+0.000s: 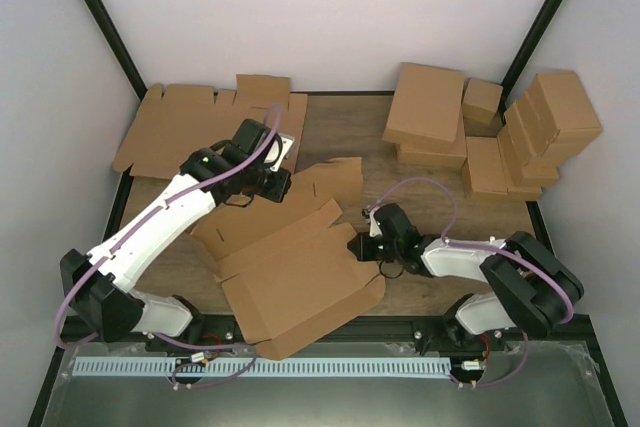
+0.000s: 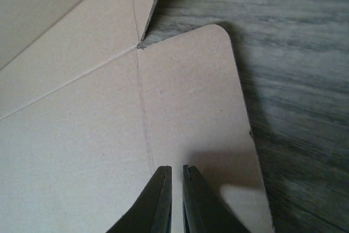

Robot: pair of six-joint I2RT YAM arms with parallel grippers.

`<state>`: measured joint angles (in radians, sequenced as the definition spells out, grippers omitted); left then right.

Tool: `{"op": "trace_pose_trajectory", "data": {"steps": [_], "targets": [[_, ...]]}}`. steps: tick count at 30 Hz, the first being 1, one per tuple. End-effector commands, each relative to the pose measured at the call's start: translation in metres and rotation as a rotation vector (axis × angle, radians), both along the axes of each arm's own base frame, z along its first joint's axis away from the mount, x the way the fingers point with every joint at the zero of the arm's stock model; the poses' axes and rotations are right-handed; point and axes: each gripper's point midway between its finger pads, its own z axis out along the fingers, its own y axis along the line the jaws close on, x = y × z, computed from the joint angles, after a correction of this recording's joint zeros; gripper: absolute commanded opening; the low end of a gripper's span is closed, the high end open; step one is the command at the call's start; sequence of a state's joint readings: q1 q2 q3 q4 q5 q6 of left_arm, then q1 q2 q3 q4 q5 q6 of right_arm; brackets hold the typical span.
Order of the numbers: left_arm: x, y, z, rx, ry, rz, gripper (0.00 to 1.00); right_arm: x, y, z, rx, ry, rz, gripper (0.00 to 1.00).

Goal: Fold the paper box

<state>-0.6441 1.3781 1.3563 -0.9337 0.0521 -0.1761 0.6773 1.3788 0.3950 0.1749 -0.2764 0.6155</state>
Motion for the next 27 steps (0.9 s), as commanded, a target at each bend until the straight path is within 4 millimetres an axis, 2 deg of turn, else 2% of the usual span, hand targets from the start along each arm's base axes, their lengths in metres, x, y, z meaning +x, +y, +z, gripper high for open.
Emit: {"op": "trace_pose_trajectory", "data": {"steps": [1,13,20,27], "targets": [[-0.003,-0.006,-0.001,-0.029,0.011,-0.027,0.18,-0.002,-0.005,-0.009,-0.008,0.017,-0.029,0.07],[0.0,0.003,-0.006,0.03,-0.005,-0.018,0.4,-0.005,-0.013,-0.019,-0.044,0.015,-0.033,0.04],[-0.007,0.004,-0.015,0.036,0.018,-0.041,0.43,-0.004,-0.005,-0.012,-0.028,-0.008,0.016,0.01],[-0.014,0.013,-0.024,0.07,0.019,-0.042,0.44,0.002,-0.01,-0.012,-0.082,-0.038,0.016,0.01]]}}
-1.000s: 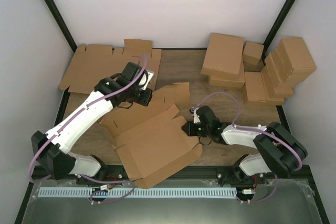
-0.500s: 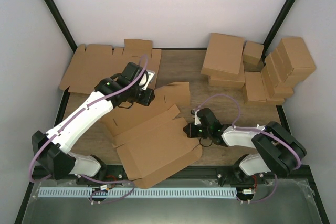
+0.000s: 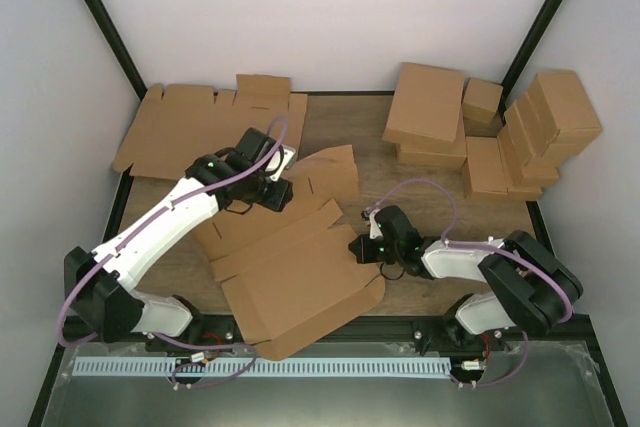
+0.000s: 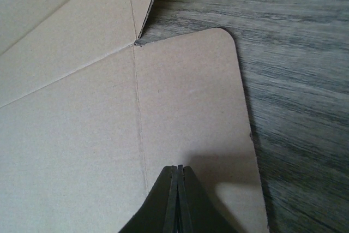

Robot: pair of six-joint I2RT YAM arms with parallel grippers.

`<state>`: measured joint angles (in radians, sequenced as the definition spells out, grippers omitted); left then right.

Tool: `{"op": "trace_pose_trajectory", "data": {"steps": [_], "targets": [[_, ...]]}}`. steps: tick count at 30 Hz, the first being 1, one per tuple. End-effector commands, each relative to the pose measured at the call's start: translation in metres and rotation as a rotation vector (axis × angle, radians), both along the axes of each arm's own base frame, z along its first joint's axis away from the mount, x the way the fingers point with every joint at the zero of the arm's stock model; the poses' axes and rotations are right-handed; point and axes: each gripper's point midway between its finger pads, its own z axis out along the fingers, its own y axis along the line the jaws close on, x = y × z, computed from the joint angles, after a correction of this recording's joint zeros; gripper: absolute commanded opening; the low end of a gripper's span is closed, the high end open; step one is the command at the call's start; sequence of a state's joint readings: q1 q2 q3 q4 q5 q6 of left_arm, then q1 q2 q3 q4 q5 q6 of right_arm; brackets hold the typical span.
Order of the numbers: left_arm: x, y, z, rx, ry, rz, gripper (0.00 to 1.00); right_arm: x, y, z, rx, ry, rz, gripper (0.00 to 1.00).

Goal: Fold the paper box

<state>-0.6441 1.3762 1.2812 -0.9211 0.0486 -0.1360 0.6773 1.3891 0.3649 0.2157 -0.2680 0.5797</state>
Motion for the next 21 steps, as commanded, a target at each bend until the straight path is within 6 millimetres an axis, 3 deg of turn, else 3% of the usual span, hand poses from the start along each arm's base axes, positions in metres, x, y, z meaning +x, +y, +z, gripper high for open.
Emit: {"op": "trace_pose_trajectory", "data": {"steps": [1,10,21], "targets": [[-0.007,0.008,0.003,0.014,-0.016,-0.011,0.44,0.005,-0.008,-0.005,-0.073,-0.015,-0.006,0.01],[-0.008,0.011,0.003,0.031,-0.029,-0.022,0.43,0.008,-0.005,0.0,-0.052,-0.03,0.009,0.01],[-0.013,0.006,0.007,-0.012,-0.029,-0.043,0.39,0.018,0.005,0.047,0.016,-0.196,0.062,0.02]]}}
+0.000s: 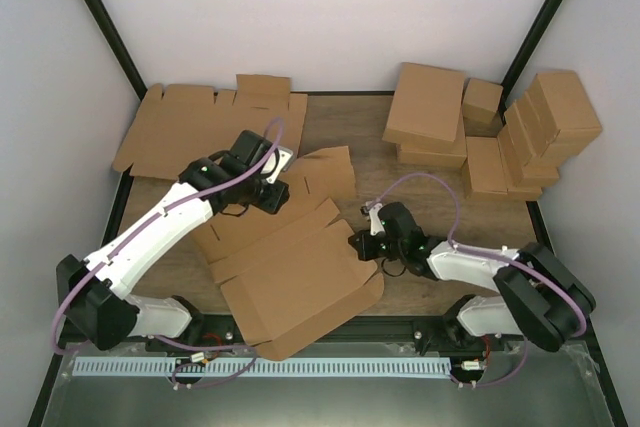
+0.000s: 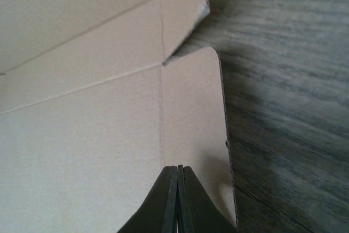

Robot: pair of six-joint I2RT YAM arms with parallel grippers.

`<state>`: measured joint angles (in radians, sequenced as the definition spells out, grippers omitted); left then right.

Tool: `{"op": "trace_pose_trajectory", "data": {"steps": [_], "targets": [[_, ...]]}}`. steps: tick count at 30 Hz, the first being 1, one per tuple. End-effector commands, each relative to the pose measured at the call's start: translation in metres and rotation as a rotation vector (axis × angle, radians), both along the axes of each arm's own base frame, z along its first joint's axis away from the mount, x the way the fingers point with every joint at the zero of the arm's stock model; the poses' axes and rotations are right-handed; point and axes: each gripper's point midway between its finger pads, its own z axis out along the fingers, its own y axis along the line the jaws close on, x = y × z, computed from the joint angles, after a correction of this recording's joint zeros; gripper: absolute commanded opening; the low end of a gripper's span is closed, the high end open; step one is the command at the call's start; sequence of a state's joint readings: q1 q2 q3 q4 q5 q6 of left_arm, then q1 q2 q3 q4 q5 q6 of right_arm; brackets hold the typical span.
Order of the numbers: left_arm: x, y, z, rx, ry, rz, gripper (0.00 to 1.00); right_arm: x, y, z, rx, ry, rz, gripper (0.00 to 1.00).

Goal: Fold the paper box

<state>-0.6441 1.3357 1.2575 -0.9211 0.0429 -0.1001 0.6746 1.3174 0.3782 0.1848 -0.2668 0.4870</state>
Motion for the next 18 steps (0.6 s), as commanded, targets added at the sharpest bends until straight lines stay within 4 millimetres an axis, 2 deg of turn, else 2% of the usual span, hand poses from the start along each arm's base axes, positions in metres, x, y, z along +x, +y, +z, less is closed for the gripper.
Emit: {"op": "trace_pose_trajectory", "data": {"steps": [1,6,12,18], "targets": [[-0.008,0.0,0.002,-0.022,0.005,-0.02,0.37,0.014,0.003,0.031,0.023,-0.108,0.002,0.02],[-0.009,-0.001,0.002,-0.036,0.002,-0.017,0.36,0.018,0.005,0.051,0.045,-0.157,0.008,0.06],[-0.01,-0.003,0.003,-0.05,0.005,-0.022,0.36,0.025,0.01,0.056,0.042,-0.157,0.003,0.06],[0.004,0.013,0.006,-0.025,-0.04,0.077,0.37,0.02,0.028,0.06,0.098,-0.103,0.082,0.09]]}}
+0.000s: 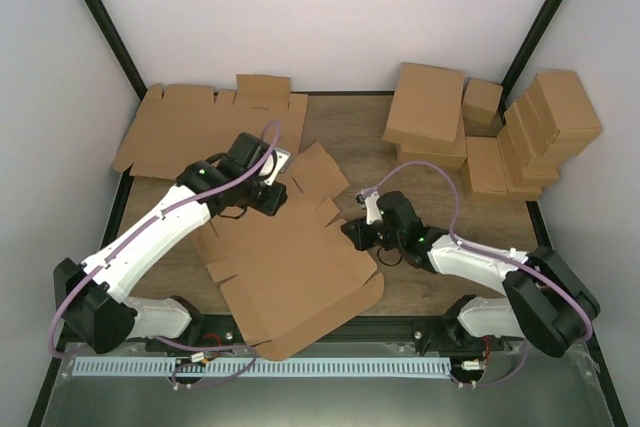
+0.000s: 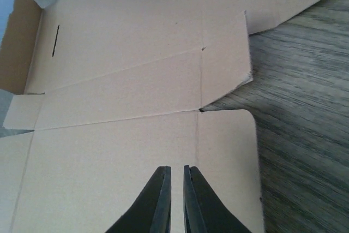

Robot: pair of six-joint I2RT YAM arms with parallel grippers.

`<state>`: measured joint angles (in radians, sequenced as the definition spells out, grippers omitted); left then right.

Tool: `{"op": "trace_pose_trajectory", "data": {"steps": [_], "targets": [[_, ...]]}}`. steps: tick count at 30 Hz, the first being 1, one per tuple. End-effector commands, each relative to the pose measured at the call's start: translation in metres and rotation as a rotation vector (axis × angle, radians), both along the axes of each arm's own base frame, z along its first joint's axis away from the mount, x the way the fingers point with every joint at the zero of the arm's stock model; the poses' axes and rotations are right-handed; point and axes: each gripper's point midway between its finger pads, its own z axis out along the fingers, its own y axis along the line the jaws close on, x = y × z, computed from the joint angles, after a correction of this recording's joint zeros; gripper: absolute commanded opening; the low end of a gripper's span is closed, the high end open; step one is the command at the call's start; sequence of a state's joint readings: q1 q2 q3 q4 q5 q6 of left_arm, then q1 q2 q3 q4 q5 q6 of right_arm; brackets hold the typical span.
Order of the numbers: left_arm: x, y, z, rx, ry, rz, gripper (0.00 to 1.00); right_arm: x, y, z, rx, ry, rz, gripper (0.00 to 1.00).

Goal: Fold the paper box

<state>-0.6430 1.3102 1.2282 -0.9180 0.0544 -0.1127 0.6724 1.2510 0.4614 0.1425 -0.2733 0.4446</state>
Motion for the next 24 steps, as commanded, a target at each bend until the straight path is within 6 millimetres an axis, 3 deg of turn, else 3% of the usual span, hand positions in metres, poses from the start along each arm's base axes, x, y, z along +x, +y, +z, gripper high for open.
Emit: {"op": "trace_pose_trajectory", "data": {"steps": [1,4,6,10,16,24], "targets": [[0.015,0.015,0.01,-0.018,-0.061,0.095,0.38,0.001,0.018,0.017,0.053,0.01,0.074,0.1],[0.031,0.035,0.014,-0.062,-0.079,0.175,0.47,-0.005,0.022,0.022,0.078,0.032,0.103,0.12],[0.045,0.052,0.015,-0.101,-0.079,0.239,0.61,-0.012,0.024,0.022,0.105,0.066,0.118,0.13],[0.068,0.086,0.021,-0.172,-0.093,0.391,0.99,-0.033,0.029,0.015,0.155,0.144,0.16,0.13],[0.094,0.128,0.026,-0.181,-0.136,0.558,1.0,-0.059,0.028,-0.012,0.131,0.222,0.175,0.12],[0.119,0.143,0.009,-0.215,-0.1,0.529,1.0,-0.069,0.006,-0.044,0.052,0.28,0.101,0.09]]}}
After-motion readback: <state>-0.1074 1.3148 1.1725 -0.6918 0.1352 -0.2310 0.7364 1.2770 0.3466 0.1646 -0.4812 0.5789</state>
